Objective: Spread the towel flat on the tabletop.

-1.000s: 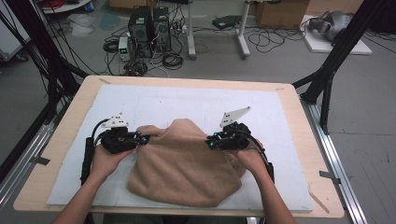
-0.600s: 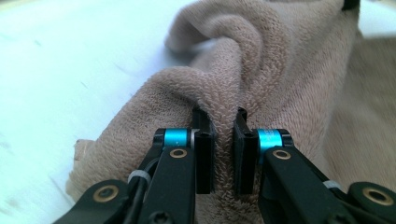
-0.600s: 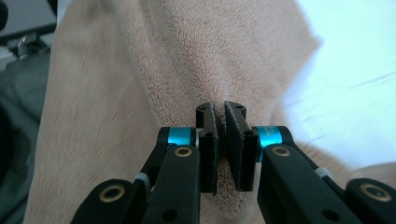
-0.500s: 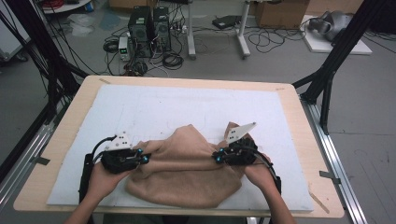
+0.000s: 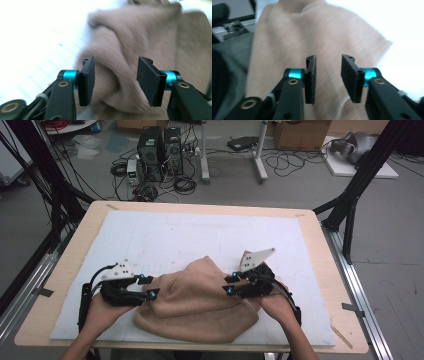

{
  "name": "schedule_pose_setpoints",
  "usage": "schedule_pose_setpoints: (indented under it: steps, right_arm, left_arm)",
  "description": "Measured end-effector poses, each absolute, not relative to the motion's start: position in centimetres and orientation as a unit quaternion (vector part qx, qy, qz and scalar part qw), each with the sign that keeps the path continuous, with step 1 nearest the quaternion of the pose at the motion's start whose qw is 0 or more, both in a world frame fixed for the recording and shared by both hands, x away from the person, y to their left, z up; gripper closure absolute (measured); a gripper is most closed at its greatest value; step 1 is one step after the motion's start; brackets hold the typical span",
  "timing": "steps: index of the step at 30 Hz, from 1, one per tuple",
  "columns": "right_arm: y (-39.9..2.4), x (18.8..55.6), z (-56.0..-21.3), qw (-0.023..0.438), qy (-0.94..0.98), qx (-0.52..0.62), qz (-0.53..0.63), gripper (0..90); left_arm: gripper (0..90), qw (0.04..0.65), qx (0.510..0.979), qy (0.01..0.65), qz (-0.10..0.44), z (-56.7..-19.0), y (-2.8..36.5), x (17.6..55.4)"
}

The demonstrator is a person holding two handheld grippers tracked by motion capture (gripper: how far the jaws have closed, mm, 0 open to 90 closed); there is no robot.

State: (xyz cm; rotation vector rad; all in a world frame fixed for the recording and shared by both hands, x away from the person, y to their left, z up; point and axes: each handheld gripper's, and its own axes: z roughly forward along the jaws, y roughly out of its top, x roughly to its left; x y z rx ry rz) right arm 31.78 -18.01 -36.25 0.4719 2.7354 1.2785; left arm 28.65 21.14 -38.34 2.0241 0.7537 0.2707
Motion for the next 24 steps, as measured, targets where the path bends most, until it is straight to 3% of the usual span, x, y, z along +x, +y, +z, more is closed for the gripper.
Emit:
schedule_pose_setpoints:
  steps: [4,6,7,10,12,24]
  right_arm:
    - [-16.0,34.4,-37.3,0.039,0.895,0.169,0.411,47.6]
    - [-14.9,35.4,-38.9,0.013,0.904,0.175,0.39,47.3]
    - [-14.4,35.7,-39.7,0.002,0.91,0.177,0.376,49.6]
    - [-13.6,35.9,-41.3,-0.016,0.922,0.164,0.349,71.0]
    - [-14.1,36.0,-41.1,-0.017,0.917,0.165,0.362,77.4]
    - [-18.5,34.8,-35.1,0.075,0.886,0.184,0.42,80.2]
  left_arm:
    - [44.0,0.43,0.839,0.323,0.081,-40.1,20.2,30.2]
    - [44.7,0.405,0.853,0.323,0.063,-41.3,19.4,30.7]
    - [48.8,0.398,0.858,0.319,0.053,-41.9,19.0,30.9]
    - [69.9,0.395,0.865,0.305,0.049,-42.7,18.4,31.0]
    - [81.5,0.406,0.859,0.308,0.059,-42.3,18.6,31.1]
    - [85.3,0.492,0.78,0.339,0.186,-35.8,19.2,33.1]
